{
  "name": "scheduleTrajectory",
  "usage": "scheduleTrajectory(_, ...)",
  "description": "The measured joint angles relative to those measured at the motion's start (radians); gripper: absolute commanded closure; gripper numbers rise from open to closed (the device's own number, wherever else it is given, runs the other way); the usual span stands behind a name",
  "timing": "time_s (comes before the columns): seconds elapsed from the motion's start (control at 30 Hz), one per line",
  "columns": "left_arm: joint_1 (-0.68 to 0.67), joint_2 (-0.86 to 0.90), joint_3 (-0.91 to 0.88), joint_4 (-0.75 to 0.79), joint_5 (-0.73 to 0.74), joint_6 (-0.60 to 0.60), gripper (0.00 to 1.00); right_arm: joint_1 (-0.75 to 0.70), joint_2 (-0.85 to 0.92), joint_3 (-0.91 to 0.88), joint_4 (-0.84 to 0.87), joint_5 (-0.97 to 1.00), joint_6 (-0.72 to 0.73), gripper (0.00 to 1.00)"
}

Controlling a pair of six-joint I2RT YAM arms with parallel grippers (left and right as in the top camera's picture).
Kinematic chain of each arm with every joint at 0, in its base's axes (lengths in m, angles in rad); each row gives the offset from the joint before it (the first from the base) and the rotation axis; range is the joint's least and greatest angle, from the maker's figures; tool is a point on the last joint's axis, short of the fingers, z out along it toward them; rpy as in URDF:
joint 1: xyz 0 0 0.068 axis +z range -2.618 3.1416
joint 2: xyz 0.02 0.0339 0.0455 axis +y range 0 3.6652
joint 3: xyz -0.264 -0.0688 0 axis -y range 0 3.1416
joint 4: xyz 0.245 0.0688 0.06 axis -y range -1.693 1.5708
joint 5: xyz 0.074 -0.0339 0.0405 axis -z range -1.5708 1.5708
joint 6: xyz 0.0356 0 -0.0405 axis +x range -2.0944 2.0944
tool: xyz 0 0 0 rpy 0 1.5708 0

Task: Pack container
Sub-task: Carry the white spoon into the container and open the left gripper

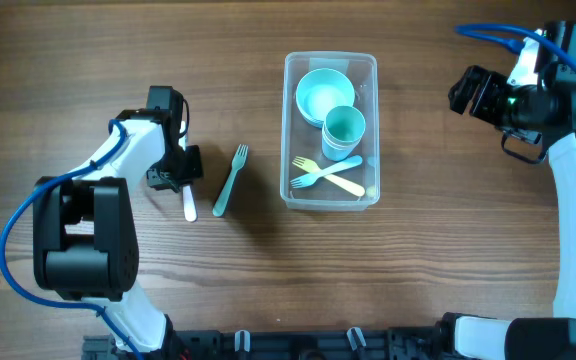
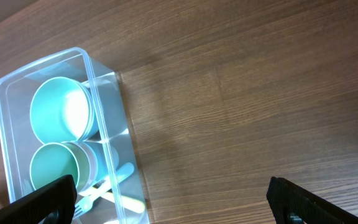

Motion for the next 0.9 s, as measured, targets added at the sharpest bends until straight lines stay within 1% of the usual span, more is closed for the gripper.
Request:
scheduleTrajectory(0.1,0.0,-0.001,0.008,-0.012,0.001,0.0,0.96,0.0,0.0,0.0,-0.001,0.0,0.0,0.0)
scheduleTrajectory(0.17,0.0,-0.002,0.059,-0.096,0.008,0.0,0.96,0.0,0.0,0.0,-0.001,0.0,0.0,0.0)
scheduleTrajectory(0.2,0.0,-0.005,0.094,-0.127,0.018,0.0,0.96,0.0,0.0,0.0,0.0,0.0,0.0,0.0)
scheduleTrajectory(0.27,-0.004,-0.042,0.234,-0.226,0.055,0.008,0.96,0.0,0.0,0.0,0.0,0.0,0.0,0.0)
scheduleTrajectory(0.3,-0.009,-0.061,0.262,-0.237,0.062,0.017,0.96,0.0,0.0,0.0,0.0,0.0,0.0,0.0)
scheduleTrajectory(0.33,-0.028,-0.089,0.335,-0.291,0.078,0.041,0.96,0.0,0.0,0.0,0.0,0.0,0.0,0.0)
scheduleTrajectory(0.37,-0.057,-0.118,0.386,-0.308,0.086,0.061,0.96,0.0,0.0,0.0,0.0,0.0,0.0,0.0)
scheduleTrajectory(0.43,-0.165,-0.204,0.481,-0.32,0.108,0.124,0.96,0.0,0.0,0.0,0.0,0.0,0.0,0.0)
scheduleTrajectory(0.47,-0.226,-0.238,0.502,-0.314,0.113,0.171,0.96,0.0,0.0,0.0,0.0,0.0,0.0,0.0)
scheduleTrajectory(0.53,-0.368,-0.28,0.515,-0.288,0.127,0.312,0.96,0.0,0.0,0.0,0.0,0.0,0.0,0.0)
scheduleTrajectory(0.63,-0.491,-0.265,0.515,-0.251,0.128,0.483,0.96,0.0,0.0,0.0,-0.001,0.0,0.0,0.0)
scheduleTrajectory(0.73,-0.62,-0.175,0.515,-0.242,0.131,0.739,0.96,0.0,0.0,0.0,0.0,0.0,0.0,0.0)
scheduleTrajectory(0.77,-0.634,-0.149,0.515,-0.24,0.131,0.785,0.96,0.0,0.0,0.0,-0.001,0.0,0.0,0.0)
scheduleTrajectory(0.8,-0.66,-0.093,0.515,-0.238,0.131,0.883,0.96,0.0,0.0,0.0,0.0,0.0,0.0,0.0)
scheduleTrajectory(0.83,-0.677,-0.056,0.515,-0.235,0.13,0.932,0.95,0.0,0.0,0.0,0.0,0.0,0.0,0.0)
scheduleTrajectory(0.87,-0.688,-0.023,0.515,-0.236,0.13,0.964,0.93,0.0,0.0,0.0,0.0,0.0,0.0,0.0)
scheduleTrajectory(0.9,-0.7,0.016,0.515,-0.236,0.13,0.995,0.85,0.0,0.0,0.0,0.0,0.0,0.0,0.0)
